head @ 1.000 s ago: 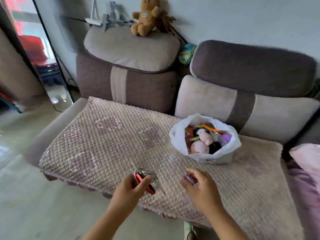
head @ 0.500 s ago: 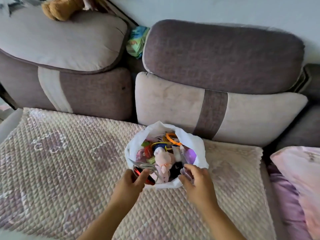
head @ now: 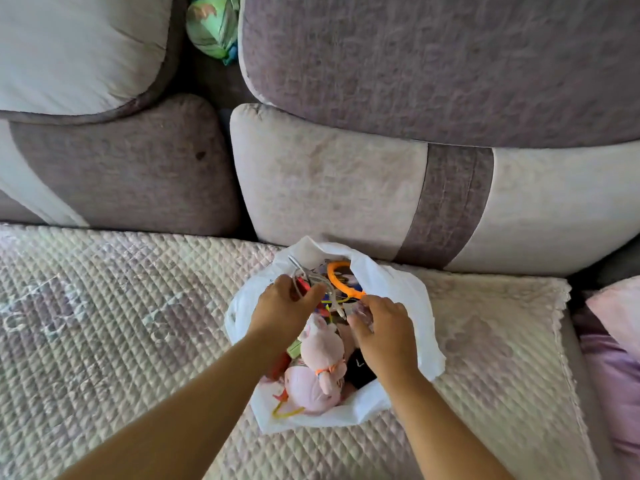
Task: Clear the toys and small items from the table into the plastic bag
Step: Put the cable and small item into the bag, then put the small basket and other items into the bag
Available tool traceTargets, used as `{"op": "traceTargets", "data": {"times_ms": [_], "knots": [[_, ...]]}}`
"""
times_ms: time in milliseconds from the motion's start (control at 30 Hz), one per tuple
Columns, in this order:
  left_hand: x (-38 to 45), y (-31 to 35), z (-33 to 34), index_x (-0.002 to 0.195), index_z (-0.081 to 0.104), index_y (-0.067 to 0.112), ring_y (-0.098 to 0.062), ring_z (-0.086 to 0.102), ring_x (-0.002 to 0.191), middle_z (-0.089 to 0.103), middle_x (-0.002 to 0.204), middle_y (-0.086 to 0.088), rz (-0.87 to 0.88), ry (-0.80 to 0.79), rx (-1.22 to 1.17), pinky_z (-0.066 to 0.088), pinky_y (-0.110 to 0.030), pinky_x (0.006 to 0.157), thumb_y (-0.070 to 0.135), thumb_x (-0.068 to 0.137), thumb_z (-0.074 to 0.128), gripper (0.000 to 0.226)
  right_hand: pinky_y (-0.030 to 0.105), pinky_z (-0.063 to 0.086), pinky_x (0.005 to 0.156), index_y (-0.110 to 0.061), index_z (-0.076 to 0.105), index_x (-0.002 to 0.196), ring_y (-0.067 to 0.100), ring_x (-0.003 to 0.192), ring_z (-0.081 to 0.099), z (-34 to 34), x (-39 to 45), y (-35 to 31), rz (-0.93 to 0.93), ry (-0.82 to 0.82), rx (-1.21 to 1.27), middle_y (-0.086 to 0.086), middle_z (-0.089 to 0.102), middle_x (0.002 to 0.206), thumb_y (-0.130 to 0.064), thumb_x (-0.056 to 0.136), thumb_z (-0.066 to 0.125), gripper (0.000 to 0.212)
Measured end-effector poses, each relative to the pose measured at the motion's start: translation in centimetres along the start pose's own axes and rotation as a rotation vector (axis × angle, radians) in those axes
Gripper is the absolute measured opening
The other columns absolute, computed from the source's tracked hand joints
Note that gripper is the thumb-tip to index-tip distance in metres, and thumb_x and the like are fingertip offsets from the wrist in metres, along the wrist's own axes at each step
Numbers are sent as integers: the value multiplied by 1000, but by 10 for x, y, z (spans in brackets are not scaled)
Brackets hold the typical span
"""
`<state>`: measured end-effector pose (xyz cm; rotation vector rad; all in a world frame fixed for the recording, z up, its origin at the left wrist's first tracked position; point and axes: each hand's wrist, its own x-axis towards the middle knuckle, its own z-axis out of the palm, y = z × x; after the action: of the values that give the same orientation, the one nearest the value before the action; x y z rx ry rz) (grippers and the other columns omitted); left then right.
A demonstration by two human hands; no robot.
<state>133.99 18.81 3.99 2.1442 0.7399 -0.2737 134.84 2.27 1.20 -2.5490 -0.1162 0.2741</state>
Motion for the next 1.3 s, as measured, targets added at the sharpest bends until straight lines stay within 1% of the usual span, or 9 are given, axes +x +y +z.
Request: {"op": "traceTargets", "data": {"times_ms": [233, 400, 500, 600, 667, 767, 933, 1133, 1300], "knots": [[60, 5, 27, 67, 41, 20, -11, 46, 57, 51, 66, 3, 72, -102, 55, 30, -27, 48, 58, 78, 58, 43, 38, 34, 92, -16, 59, 117, 28, 114, 46, 15, 37, 24, 75, 108, -121, 4, 60, 118, -28, 85, 60, 33], [92, 9, 49, 69, 42, 23, -15, 49, 58, 52, 65, 2, 132, -173, 61, 38, -29, 54, 57, 79, 57, 38, 41, 30, 98, -20, 42, 129, 29, 125, 37, 20, 63, 46, 248, -35, -381, 4, 48, 134, -34, 84, 58, 50], [107, 6, 62, 69, 42, 22, -12, 48, 58, 51, 66, 2, 175, -185, 87, 34, -28, 50, 53, 81, 57, 36, 37, 38, 83, -15, 44, 121, 32, 113, 49, 24, 74, 51, 273, -64, -392, 8, 56, 122, -23, 83, 56, 41], [114, -5, 73, 69, 37, 25, -8, 45, 58, 48, 66, 6, 181, -214, 227, 27, -25, 48, 58, 81, 55, 39, 34, 38, 71, -14, 53, 117, 34, 99, 56, 21, 81, 56, 267, 117, -232, 13, 64, 106, -7, 82, 52, 36], [115, -14, 80, 81, 41, 23, -15, 50, 70, 55, 81, 1, 172, -241, 415, 36, -27, 58, 67, 80, 47, 44, 33, 39, 71, -14, 58, 118, 35, 96, 57, 18, 83, 56, 286, 271, -92, 14, 66, 102, 0, 81, 52, 40], [112, -26, 92, 120, 46, 13, -29, 46, 117, 50, 125, -10, 138, -331, 702, 34, -42, 97, 80, 76, 28, 82, 32, 39, 70, -13, 60, 116, 35, 93, 59, 19, 82, 57, 284, 321, -35, 14, 67, 99, 0, 81, 53, 38], [105, -34, 94, 147, 14, 13, -29, 24, 139, 24, 151, -10, 167, -320, 724, 21, -44, 113, 86, 70, 28, 107, 39, 45, 76, -12, 59, 117, 36, 91, 60, 21, 77, 53, 271, 278, -47, 16, 68, 97, 1, 81, 54, 38], [79, -47, 73, 148, 12, 17, -20, 13, 143, 18, 155, -2, 260, -224, 546, 11, -34, 117, 68, 85, 37, 85, 42, 37, 91, -10, 55, 123, 35, 110, 54, 25, 62, 42, 221, 194, -109, 12, 62, 118, -3, 83, 58, 40], [33, -60, 50, 138, 35, 25, -16, 34, 133, 36, 145, 6, 202, -184, 396, 31, -34, 107, 54, 91, 41, 56, 44, 39, 90, -4, 59, 115, 37, 108, 53, 15, 39, 21, 128, 199, -114, 14, 61, 116, -8, 77, 70, 40]]}}
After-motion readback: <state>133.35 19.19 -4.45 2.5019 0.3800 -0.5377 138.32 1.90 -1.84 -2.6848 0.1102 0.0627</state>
